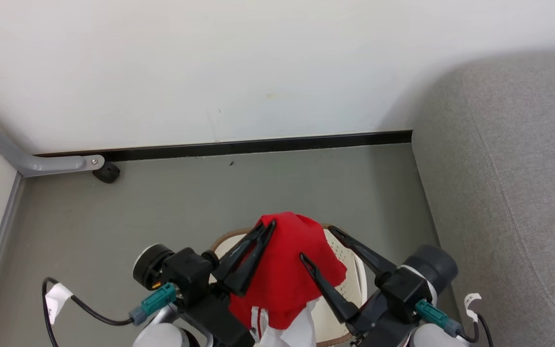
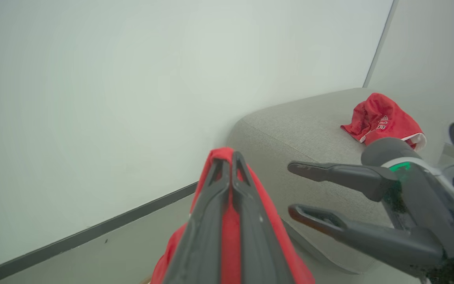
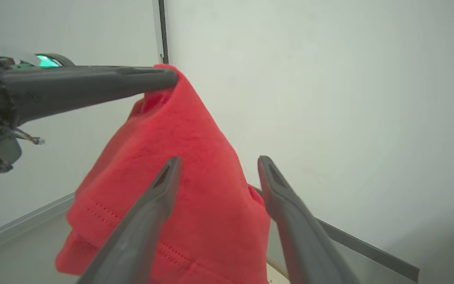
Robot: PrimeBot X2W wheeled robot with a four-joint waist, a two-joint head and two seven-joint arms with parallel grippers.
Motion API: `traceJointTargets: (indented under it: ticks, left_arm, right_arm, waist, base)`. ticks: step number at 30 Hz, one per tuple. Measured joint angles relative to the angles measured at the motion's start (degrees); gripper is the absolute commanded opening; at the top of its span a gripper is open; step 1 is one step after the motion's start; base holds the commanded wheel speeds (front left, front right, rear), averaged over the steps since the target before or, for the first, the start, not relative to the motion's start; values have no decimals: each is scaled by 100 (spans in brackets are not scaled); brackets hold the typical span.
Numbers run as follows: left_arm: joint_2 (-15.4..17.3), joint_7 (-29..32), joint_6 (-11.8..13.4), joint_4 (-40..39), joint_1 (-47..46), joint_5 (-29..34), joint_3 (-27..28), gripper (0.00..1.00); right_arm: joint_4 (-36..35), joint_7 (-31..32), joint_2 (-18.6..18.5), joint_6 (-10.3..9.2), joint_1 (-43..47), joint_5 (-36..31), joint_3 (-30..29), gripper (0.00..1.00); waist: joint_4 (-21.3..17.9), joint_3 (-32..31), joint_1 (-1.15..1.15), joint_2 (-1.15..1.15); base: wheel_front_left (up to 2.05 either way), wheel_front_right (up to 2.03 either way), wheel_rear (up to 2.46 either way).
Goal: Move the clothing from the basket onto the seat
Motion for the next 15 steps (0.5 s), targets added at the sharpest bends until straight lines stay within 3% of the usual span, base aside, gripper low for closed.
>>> traceJointTargets:
  ticks: [9, 15]
  left_arm:
    - [402, 493, 0, -736, 98, -354, -448, 0]
    - [502, 760, 0, -1051, 96, -554, -630, 0]
  right_arm:
    - [-136, 0, -296, 0, -154, 240, 649, 100]
    - [-136, 0, -391, 0, -282, 347, 812, 100]
  waist:
    - [22, -113, 1, 1]
    - [7, -130, 0, 1]
  base:
    - [0, 0, 0]
    - [0, 0, 0]
